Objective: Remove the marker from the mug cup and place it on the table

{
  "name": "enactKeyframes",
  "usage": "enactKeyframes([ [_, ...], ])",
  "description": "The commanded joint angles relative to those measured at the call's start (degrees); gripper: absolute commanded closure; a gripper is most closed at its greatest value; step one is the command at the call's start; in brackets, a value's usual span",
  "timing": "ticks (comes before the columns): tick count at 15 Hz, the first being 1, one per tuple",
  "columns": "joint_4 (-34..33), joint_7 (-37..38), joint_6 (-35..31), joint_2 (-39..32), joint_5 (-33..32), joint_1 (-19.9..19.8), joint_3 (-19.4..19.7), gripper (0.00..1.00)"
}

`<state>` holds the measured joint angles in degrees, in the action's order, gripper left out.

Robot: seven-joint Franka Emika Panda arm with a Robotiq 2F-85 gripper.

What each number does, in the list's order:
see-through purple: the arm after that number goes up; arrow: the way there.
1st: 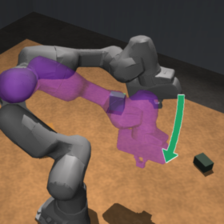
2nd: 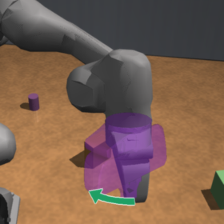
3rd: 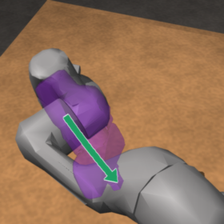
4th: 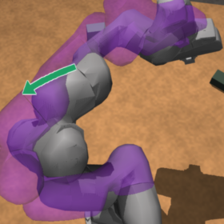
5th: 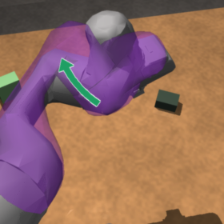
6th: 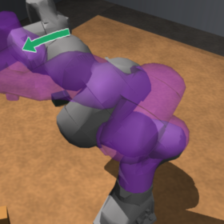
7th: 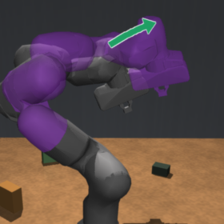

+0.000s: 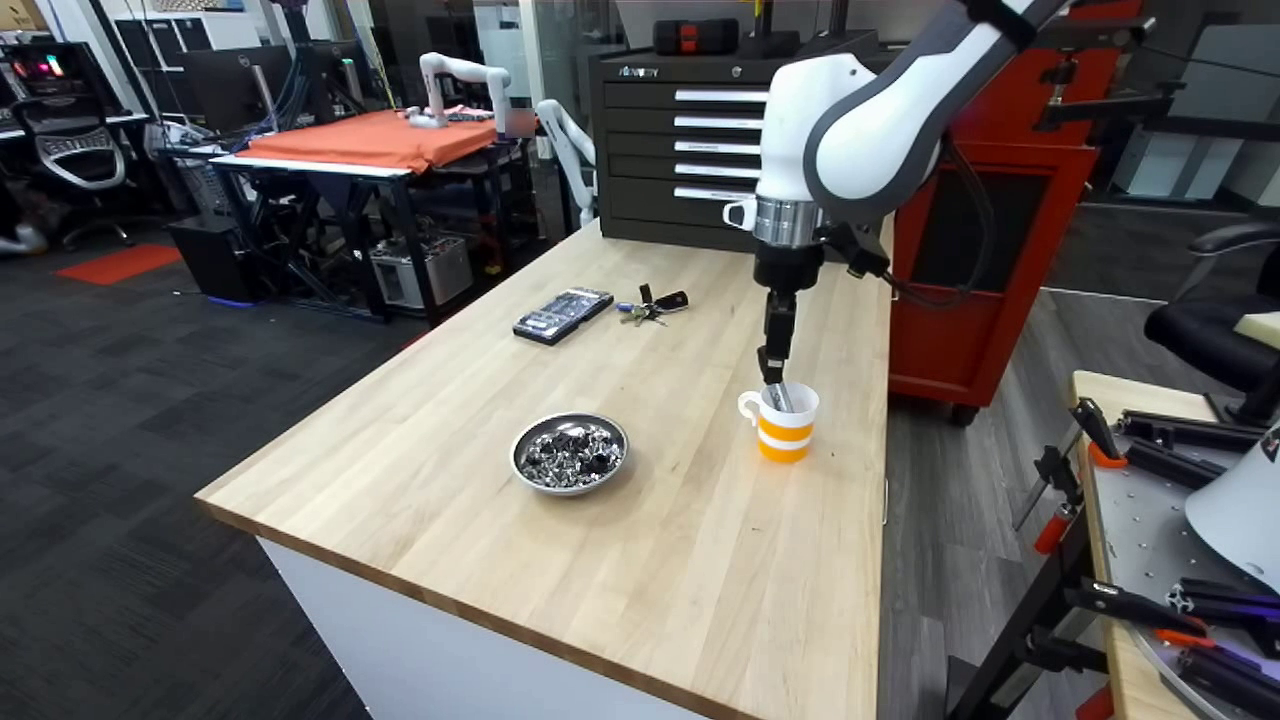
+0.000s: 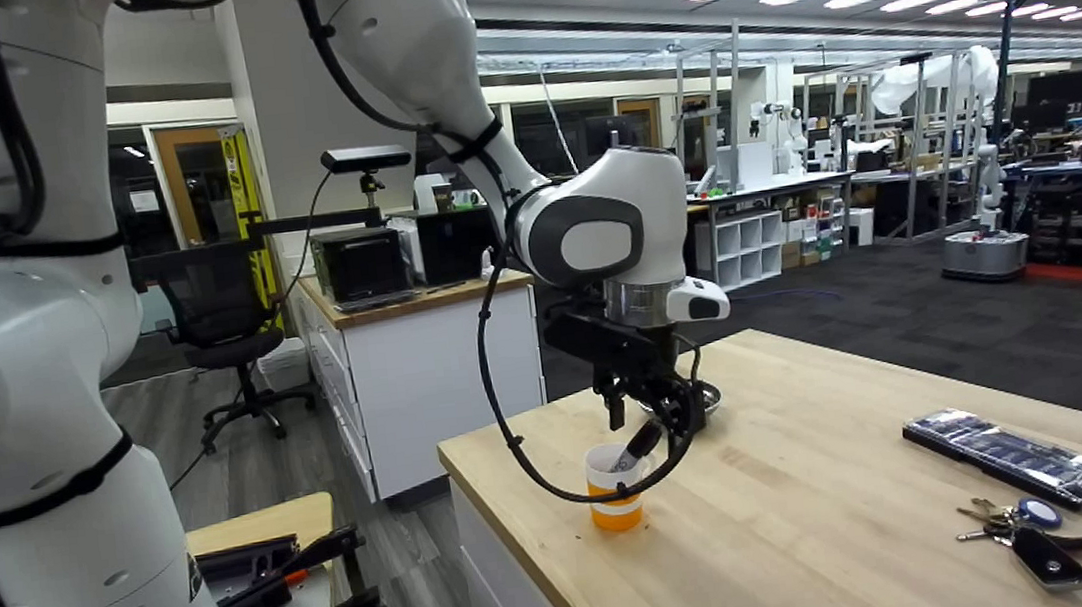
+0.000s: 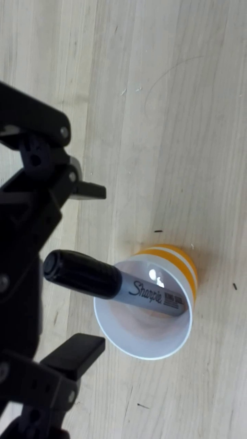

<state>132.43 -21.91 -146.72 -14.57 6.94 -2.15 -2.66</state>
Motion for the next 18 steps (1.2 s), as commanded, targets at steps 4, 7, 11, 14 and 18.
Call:
enactKeyframes([
  [4, -1.65, -1.91, -0.02, -1.52, 1.53, -1.68, -1.25, 0.00],
  [7, -2.56, -2.03, -0.04, -2.16, 1.48, -1.71, -1.44, 0.00],
  [11, -3.89, -1.82, 1.08, -2.38, 1.35, -1.64, -1.72, 0.40],
  [14, -3.97, -1.58, 1.84, -1.94, 1.01, -1.62, -1.66, 0.61],
  [18, -3.58, -1.45, 2.79, -1.44, 0.60, -1.65, -1.43, 0.87],
])
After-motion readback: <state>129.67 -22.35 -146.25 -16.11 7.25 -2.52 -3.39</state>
